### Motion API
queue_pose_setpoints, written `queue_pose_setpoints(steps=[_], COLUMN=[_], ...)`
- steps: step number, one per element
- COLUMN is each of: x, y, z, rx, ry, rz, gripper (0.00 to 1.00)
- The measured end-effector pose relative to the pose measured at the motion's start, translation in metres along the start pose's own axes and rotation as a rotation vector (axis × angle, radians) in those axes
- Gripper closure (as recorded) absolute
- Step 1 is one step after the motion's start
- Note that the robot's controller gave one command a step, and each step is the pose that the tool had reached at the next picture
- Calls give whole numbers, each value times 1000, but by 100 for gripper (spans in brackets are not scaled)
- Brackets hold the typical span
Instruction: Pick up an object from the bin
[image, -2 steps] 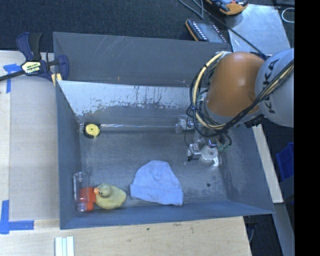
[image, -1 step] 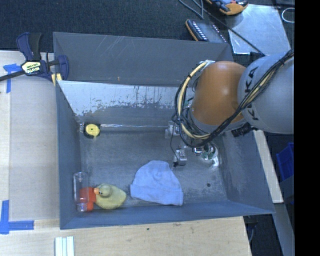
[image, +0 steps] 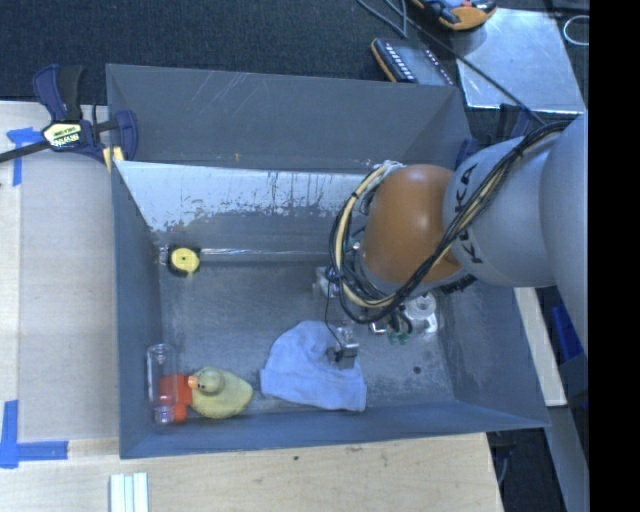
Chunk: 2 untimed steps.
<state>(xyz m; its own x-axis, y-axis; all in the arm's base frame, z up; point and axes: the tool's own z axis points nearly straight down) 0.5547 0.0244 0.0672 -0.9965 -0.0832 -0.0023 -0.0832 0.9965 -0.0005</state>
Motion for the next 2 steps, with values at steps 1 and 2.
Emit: queue_pose_setpoints(steps=[1,2], x=[-7,-7], y=[7,7], z=[-4,-4], rx=[-1,-1], ry=[-11,-11], rz=[28,28], gripper=[100,100])
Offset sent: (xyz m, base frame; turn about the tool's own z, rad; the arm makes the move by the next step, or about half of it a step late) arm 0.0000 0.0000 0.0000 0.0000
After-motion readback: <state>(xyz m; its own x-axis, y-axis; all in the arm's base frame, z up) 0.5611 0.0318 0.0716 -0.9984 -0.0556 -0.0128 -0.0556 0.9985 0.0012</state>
